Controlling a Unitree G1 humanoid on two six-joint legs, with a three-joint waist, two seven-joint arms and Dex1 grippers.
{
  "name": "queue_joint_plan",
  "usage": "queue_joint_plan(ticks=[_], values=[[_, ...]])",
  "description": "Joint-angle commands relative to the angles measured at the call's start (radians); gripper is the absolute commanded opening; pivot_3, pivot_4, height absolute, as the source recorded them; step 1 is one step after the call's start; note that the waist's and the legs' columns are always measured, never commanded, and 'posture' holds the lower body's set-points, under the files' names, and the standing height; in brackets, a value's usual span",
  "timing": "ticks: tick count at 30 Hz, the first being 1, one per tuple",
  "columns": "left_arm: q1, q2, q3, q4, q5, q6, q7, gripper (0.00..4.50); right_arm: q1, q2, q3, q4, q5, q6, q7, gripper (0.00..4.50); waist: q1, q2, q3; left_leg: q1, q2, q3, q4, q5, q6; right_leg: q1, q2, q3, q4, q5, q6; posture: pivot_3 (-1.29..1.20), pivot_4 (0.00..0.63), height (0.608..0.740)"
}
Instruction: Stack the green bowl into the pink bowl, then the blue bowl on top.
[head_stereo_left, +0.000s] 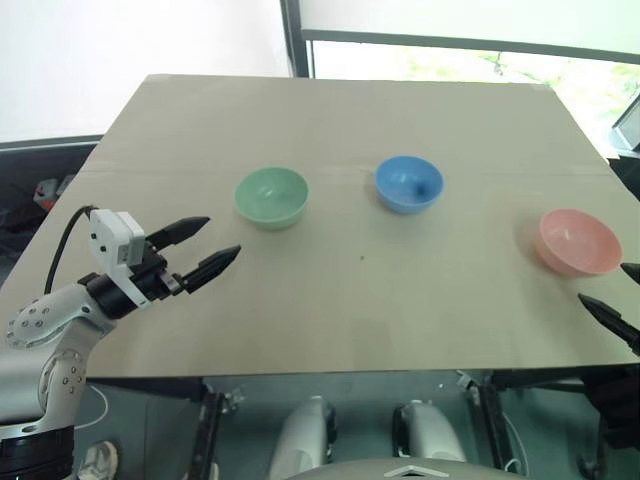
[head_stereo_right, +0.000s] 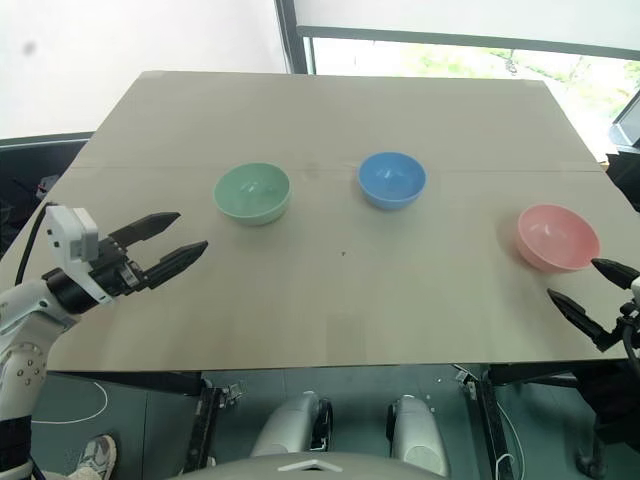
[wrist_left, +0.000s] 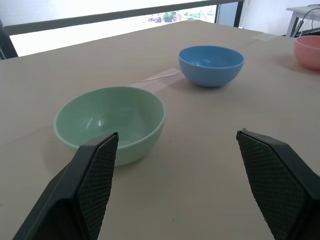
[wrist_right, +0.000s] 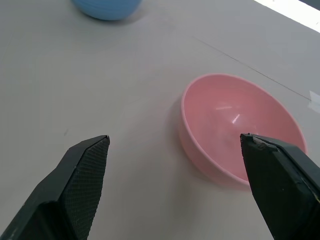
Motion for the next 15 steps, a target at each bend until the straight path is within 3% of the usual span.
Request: queue_joint_plan(ticks=[1, 9, 15], values=[[-0.038, 0.008, -0.016, -0.016, -0.008, 0.003, -0.017, 4.01, -0.039, -0.01, -0.01, -0.017, -0.012, -0.006, -0.023, 4.39, 0.0, 0.0, 0.0, 0.0, 0.0, 0.0, 0.0, 0.0, 0.0, 0.0, 0.0, 0.0, 0.0, 0.0, 0.0, 0.0, 0.15, 0.74], [-0.125, -0.042, -0.091, -0.025, -0.025, 0.045, -0.003, 4.01, -0.097, 0.019, 0.058, -0.084, -0.095, 0.042, -0.143, 4.39, 0.0, 0.0, 0.0, 0.001, 0.0, 0.001, 0.0, 0.002, -0.003, 0.0, 0.0, 0.001, 0.001, 0.001, 0.001, 0.0, 0.15, 0.74], [-0.183, -0.063, -0.156, -0.053, -0.056, 0.03, -0.091, 4.01, -0.211, -0.013, 0.201, -0.024, -0.232, 0.104, -0.215, 4.39, -0.002, 0.0, 0.0, 0.001, 0.0, 0.002, 0.0, 0.002, -0.003, 0.0, 0.0, 0.002, 0.001, 0.001, 0.001, 0.0, 0.15, 0.74]])
